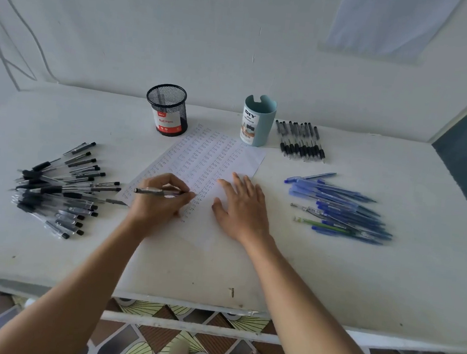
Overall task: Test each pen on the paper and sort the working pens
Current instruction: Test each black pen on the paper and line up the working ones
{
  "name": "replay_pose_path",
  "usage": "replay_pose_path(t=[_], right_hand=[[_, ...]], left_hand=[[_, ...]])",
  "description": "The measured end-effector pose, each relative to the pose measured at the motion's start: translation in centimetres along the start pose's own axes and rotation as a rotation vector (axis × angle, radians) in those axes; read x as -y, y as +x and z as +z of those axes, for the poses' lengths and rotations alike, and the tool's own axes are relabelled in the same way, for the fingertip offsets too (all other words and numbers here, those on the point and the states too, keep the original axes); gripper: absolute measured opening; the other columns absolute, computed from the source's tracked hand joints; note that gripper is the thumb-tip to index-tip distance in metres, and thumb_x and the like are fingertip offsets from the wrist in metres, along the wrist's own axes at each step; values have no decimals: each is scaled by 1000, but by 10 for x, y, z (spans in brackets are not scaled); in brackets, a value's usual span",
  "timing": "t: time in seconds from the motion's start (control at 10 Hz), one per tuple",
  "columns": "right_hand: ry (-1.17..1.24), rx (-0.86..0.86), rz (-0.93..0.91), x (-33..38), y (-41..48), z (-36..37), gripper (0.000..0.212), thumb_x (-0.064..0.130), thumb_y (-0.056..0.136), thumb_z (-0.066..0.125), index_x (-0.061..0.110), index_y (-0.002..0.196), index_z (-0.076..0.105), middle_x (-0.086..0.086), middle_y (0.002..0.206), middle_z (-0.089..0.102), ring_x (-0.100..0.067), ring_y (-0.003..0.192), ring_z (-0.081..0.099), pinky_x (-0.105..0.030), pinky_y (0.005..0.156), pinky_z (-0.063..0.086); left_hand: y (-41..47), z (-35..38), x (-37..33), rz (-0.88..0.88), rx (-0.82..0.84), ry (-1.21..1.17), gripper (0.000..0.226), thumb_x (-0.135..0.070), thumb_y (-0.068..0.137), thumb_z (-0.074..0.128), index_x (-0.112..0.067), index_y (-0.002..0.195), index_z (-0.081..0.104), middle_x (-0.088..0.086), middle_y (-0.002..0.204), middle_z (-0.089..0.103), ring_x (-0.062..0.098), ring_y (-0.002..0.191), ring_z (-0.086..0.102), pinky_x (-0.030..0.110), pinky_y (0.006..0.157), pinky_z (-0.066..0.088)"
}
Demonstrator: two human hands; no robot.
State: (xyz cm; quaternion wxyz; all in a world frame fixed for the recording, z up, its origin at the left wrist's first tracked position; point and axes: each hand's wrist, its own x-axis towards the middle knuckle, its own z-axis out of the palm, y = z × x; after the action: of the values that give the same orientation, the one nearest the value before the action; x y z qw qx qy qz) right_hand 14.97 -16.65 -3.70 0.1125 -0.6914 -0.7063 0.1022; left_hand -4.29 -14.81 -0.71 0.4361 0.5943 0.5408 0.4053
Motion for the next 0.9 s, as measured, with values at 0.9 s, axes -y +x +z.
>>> replay_pose_path(t=[0.9], right_hand=[[15, -23, -7, 0, -2, 1, 55, 43, 100, 38, 29, 153, 31, -5, 166, 17, -25, 153, 9, -45, 123, 3]], left_hand=[[3, -6, 12, 47, -57, 242, 22, -10, 53, 51, -18, 52, 31, -11, 44, 29, 17, 49, 33, 27, 49, 25]])
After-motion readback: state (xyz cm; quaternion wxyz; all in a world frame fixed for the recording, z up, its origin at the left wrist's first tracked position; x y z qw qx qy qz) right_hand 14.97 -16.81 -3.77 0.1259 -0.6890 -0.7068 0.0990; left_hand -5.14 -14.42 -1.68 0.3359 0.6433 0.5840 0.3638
